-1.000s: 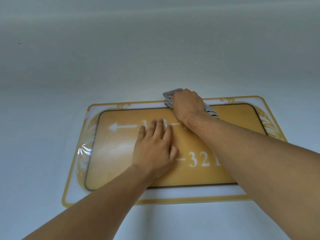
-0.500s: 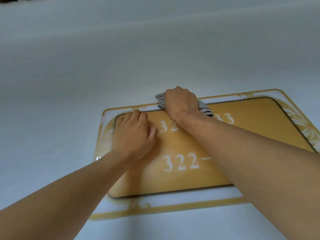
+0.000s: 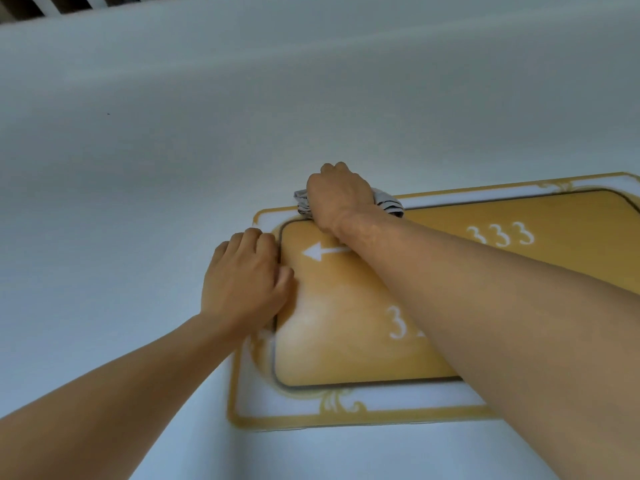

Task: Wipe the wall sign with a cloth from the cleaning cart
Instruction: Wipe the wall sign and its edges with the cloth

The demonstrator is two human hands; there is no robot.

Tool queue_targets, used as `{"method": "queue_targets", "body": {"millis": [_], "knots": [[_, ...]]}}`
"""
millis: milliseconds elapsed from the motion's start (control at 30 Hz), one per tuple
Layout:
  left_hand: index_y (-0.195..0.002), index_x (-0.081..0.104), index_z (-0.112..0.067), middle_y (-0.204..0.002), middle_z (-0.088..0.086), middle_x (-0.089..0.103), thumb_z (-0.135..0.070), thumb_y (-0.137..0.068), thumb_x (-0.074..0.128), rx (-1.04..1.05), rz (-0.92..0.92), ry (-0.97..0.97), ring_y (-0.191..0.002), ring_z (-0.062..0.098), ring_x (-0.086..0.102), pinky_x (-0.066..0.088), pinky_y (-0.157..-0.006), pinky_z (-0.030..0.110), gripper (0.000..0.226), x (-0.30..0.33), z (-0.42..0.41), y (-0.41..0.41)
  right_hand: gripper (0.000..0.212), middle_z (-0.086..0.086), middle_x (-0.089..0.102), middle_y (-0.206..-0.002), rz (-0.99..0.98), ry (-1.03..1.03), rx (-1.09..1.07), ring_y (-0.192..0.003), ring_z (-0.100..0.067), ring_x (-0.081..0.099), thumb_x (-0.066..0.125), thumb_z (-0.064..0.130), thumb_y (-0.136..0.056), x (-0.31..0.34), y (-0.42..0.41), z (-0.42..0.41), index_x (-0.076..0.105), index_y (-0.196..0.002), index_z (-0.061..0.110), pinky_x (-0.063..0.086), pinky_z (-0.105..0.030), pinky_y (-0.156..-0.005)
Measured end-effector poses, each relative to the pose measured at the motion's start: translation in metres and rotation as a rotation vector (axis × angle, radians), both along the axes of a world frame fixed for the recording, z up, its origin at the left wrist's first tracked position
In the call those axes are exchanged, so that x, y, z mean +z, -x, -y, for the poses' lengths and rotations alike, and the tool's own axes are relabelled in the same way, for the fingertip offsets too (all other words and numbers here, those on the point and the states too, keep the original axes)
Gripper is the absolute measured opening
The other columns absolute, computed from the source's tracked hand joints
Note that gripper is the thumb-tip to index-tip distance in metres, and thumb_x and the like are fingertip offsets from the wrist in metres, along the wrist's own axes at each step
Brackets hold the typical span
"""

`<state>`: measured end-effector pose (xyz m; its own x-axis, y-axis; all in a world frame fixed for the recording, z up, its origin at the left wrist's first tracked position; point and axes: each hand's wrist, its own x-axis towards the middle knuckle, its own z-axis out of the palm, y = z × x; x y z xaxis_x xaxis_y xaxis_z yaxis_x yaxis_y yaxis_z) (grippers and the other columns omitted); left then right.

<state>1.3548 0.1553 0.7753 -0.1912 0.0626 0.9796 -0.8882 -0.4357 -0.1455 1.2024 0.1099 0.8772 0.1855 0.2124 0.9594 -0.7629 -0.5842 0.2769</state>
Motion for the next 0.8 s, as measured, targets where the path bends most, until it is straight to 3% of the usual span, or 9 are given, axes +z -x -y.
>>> {"method": "queue_targets", "body": {"millis": [167,367,633,800], "knots": [[-0.099,0.053,-0.01,-0.106,0.007,0.056,-0.035,-0.083,0.035,0.011,-0.017,-0.008,-0.095,0.029,0.051,0.041,-0.088,0.04,0.035,-0.006,-0.011,-0.018,0.023,-0.012,0.055,-0.119,-0.036,-0.013,0.005,-0.115,-0.03,0.047,0.051,0.013,-0.092,0.001,-0.01,-0.012,0.062,-0.113,0.007,0.033,-0.035,-0.076],[-0.126,0.055,-0.006,-0.126,0.01,0.058,-0.032,-0.086,0.033,-0.058,-0.057,0.02,-0.113,0.03,0.053,0.039,-0.099,0.039,0.053,-0.003,-0.023,-0.038,0.022,-0.01,0.055,-0.118,-0.035,0.002,0.018,-0.115,-0.029,0.048,0.053,0.014,-0.092,0.001,-0.029,-0.021,0.062,-0.112,0.009,0.033,-0.035,-0.078],[-0.124,0.056,-0.005,-0.134,0.011,0.055,-0.024,-0.086,0.036,-0.121,-0.051,0.011,-0.124,0.028,0.048,0.034,-0.109,0.037,0.047,-0.006,-0.026,-0.068,0.023,-0.009,0.053,-0.119,-0.023,0.031,0.038,-0.111,-0.027,0.05,0.054,0.008,-0.089,-0.001,-0.057,-0.028,0.062,-0.111,0.009,0.034,-0.034,-0.073],[-0.135,0.052,-0.005,-0.144,0.012,0.05,-0.026,-0.086,0.037,-0.21,-0.072,0.024,-0.133,0.029,0.043,0.03,-0.114,0.038,0.055,-0.005,-0.025,-0.072,0.027,-0.009,0.048,-0.127,-0.026,0.038,0.03,-0.116,-0.027,0.045,0.052,0.011,-0.092,-0.009,-0.075,-0.026,0.061,-0.118,0.008,0.033,-0.032,-0.075]]}}
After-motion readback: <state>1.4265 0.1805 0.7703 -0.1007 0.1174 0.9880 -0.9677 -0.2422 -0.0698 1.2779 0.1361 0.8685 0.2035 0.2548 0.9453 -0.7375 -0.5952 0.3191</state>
